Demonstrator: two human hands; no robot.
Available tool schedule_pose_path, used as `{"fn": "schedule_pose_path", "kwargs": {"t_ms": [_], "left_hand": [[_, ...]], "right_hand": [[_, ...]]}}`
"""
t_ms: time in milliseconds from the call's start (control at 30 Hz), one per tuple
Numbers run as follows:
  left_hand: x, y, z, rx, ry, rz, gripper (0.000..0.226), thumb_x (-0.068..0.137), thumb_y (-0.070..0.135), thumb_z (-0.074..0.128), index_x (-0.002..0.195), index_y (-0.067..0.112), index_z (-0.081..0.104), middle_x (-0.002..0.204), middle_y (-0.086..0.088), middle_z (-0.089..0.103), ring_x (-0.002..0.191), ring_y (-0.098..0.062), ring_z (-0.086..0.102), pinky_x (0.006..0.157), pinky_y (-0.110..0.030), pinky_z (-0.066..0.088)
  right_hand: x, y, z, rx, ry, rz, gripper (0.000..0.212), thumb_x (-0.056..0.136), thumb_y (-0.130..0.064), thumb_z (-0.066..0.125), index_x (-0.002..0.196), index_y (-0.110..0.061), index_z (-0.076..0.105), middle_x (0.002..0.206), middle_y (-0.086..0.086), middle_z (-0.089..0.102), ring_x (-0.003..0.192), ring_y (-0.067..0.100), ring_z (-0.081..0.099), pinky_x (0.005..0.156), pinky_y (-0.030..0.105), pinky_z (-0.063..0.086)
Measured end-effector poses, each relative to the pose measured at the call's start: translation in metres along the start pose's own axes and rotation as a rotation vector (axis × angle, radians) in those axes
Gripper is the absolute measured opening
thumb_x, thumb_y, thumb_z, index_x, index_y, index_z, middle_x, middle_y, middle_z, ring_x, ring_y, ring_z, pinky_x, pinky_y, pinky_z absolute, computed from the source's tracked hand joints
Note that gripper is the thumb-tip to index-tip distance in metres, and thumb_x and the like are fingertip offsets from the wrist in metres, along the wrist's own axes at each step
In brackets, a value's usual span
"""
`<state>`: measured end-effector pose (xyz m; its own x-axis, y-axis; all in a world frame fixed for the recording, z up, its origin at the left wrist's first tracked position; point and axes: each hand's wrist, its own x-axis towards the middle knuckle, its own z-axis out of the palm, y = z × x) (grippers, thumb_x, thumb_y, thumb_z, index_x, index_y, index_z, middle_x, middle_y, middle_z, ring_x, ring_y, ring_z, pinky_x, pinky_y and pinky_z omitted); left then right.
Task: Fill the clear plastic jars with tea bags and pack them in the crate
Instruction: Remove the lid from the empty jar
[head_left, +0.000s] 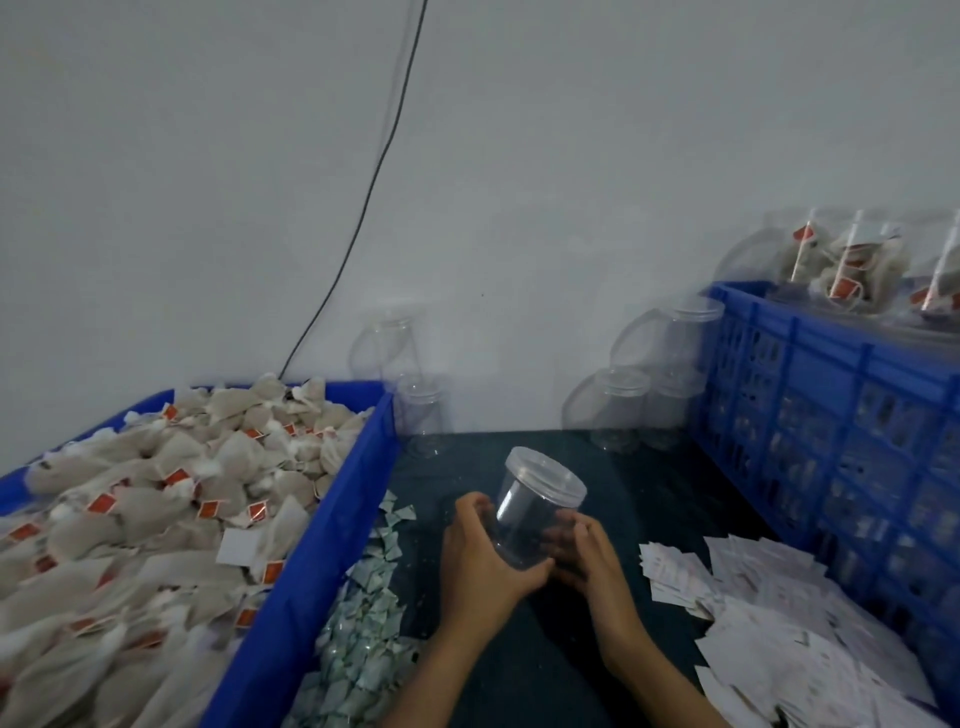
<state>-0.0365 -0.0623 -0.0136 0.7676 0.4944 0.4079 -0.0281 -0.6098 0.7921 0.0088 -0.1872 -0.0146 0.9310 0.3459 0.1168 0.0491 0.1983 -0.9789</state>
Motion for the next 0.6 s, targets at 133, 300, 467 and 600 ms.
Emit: {"fn": "schedule_pose_path", "kwargs": {"t_ms": [133, 300, 467, 600], "left_hand": [[-0.006, -0.009, 0.001, 0.038, 0.071, 0.015, 0.088, 0.051, 0.039, 0.087, 0.123, 0.025, 0.039, 0.117, 0.008, 0.050, 0.109, -0.013, 0.047, 0.088, -0.025, 0.042], [-0.006, -0.005, 0.007, 0.258, 0.047, 0.198, 0.092, 0.059, 0.039, 0.082, 0.137, 0.014, 0.041, 0.131, 0.000, 0.047, 0.121, -0.019, 0.041, 0.103, -0.031, 0.036], [-0.003, -0.007, 0.012, 0.413, 0.080, 0.438, 0.082, 0.053, 0.030, 0.085, 0.127, 0.009, 0.054, 0.122, -0.009, 0.057, 0.108, -0.029, 0.055, 0.091, -0.045, 0.049], [-0.005, -0.016, 0.015, 0.142, 0.031, 0.400, 0.091, 0.053, 0.025, 0.090, 0.131, 0.037, 0.044, 0.137, 0.002, 0.039, 0.123, -0.015, 0.044, 0.100, -0.032, 0.046]], "right_hand": [[0.004, 0.002, 0.000, 0.039, -0.023, -0.037, 0.040, 0.087, -0.045, 0.042, 0.119, -0.024, 0.054, 0.111, 0.004, 0.067, 0.098, 0.016, 0.067, 0.077, 0.028, 0.055], [0.009, 0.003, -0.004, 0.156, -0.013, -0.064, 0.056, 0.082, -0.052, 0.053, 0.133, -0.029, 0.043, 0.121, 0.001, 0.062, 0.103, 0.015, 0.067, 0.085, 0.034, 0.055], [0.019, 0.003, -0.017, 0.196, 0.120, -0.135, 0.065, 0.071, -0.051, 0.066, 0.130, -0.031, 0.045, 0.118, 0.006, 0.060, 0.105, 0.020, 0.065, 0.090, 0.042, 0.055], [0.020, 0.004, -0.023, 0.108, 0.128, -0.171, 0.067, 0.064, -0.052, 0.072, 0.124, -0.036, 0.046, 0.113, 0.005, 0.059, 0.097, 0.008, 0.066, 0.088, 0.041, 0.056]]}}
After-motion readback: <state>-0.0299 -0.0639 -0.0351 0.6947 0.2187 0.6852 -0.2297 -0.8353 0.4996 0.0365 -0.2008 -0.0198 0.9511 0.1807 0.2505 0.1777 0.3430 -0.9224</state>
